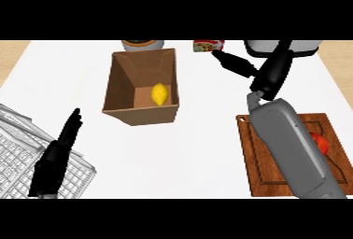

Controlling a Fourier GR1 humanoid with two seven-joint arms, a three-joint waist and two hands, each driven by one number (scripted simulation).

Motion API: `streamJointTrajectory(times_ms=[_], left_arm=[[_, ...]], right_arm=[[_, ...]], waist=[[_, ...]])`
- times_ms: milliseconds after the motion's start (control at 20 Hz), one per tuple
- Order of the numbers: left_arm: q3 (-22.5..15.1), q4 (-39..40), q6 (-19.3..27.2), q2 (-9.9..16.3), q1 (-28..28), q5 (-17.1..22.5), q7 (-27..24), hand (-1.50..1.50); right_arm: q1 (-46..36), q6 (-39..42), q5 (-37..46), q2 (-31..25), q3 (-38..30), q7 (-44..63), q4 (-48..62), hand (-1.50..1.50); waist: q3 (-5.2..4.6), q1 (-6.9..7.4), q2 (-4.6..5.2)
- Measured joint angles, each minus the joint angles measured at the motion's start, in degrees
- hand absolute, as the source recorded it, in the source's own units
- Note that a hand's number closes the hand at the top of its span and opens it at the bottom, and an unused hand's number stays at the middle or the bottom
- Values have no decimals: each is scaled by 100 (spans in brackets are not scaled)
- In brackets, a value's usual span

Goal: Pick the lemon from the cutting board and place it in the cardboard box

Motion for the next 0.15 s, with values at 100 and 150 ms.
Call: streamJointTrajectory(times_ms=[100,150], left_arm=[[10,-20,18,-2,22,-10,10,0],[16,-17,-4,6,34,3,-19,0]], right_arm=[[509,138,-62,-258,0,72,-654,-150],[778,240,-159,-415,-17,61,-991,-150]], waist=[[-5,-21,-2],[1,-31,-3]])
